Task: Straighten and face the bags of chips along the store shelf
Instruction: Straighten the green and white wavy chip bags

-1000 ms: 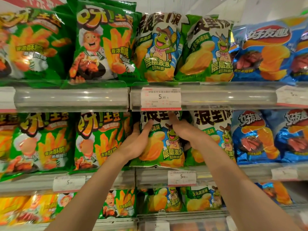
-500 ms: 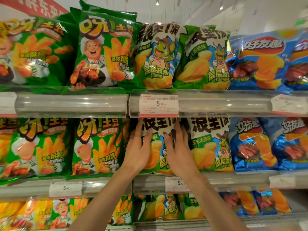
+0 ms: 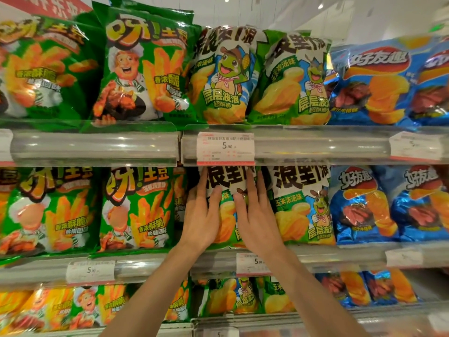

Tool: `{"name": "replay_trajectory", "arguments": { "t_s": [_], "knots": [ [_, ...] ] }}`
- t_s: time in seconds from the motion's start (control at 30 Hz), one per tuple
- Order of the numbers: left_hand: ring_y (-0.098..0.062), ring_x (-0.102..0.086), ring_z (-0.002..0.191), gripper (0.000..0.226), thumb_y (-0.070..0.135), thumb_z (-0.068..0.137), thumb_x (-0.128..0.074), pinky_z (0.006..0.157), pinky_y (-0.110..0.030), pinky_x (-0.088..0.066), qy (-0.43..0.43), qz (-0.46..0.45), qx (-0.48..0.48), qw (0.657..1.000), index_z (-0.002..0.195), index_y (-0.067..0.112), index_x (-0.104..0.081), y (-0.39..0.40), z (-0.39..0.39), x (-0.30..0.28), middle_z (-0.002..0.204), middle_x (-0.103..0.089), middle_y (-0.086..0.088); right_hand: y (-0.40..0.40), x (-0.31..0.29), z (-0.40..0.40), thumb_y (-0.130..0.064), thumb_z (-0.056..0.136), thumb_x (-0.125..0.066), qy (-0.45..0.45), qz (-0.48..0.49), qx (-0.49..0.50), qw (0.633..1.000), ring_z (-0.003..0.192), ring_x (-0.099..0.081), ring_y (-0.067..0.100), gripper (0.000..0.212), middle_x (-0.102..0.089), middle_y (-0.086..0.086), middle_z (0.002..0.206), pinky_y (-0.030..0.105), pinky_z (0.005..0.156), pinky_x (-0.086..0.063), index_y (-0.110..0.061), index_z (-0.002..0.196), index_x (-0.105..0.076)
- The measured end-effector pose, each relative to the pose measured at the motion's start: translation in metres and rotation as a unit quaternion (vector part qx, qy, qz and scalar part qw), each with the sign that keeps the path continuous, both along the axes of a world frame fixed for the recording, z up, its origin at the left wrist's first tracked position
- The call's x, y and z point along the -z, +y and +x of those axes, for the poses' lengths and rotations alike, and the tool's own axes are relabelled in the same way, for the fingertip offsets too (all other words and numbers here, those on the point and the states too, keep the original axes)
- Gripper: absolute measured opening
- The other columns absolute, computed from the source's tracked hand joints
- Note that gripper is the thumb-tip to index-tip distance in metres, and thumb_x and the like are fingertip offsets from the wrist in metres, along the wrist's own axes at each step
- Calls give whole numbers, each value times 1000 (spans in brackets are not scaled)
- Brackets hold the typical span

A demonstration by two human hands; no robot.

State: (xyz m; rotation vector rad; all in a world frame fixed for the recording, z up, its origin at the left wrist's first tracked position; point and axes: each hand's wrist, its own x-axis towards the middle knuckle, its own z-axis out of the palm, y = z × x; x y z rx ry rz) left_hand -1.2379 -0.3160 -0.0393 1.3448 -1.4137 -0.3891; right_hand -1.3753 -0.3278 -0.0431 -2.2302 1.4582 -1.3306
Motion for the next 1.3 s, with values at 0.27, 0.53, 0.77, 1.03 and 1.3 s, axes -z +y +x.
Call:
{"name": "replay_trajectory", "arguments": {
  "t_s": [0.27,0.53,0.77,1.03,1.3],
  "knots": [
    [-11,-34,145,63,54,102,-39,114,-31,-31,-34,9,49,998,155,52,-6,11,16,-6,160,-33,11,19,-20,-12,-54,100,-40,-11,76,-25,997,129,-32,-6,64,-3,-9,166,30,115,-28,-43,156,-10],
    [7,-48,123,55,40,98,-57,105,-24,-45,-16,15,75,997,148,39,-36,67,43,1,142,-47,19,68,-5,-39,-35,94,-61,-188,143,-38,971,109,-59,-7,40,-64,-19,116,25,97,-51,-31,133,-54],
    [3,-61,103,36,30,98,-58,82,-11,-49,40,70,157,984,133,38,-51,108,76,15,117,-61,21,119,25,-30,-24,96,-56,-204,164,51,964,82,-71,3,18,-75,-12,88,32,80,-58,-29,111,-64],
    [-6,-68,98,27,40,97,-57,88,-34,-55,97,95,165,977,124,38,-57,125,111,31,105,-71,14,144,41,-3,-26,95,-57,-209,198,65,955,91,-72,10,21,-77,-8,91,46,89,-56,-26,114,-65],
    [-9,-70,98,25,43,94,-60,88,-32,-54,120,64,94,986,116,32,-63,140,106,21,101,-74,9,134,23,-6,-17,98,-56,-232,182,7,956,84,-72,8,17,-76,-8,86,36,83,-57,-22,110,-66]
  ]
}}
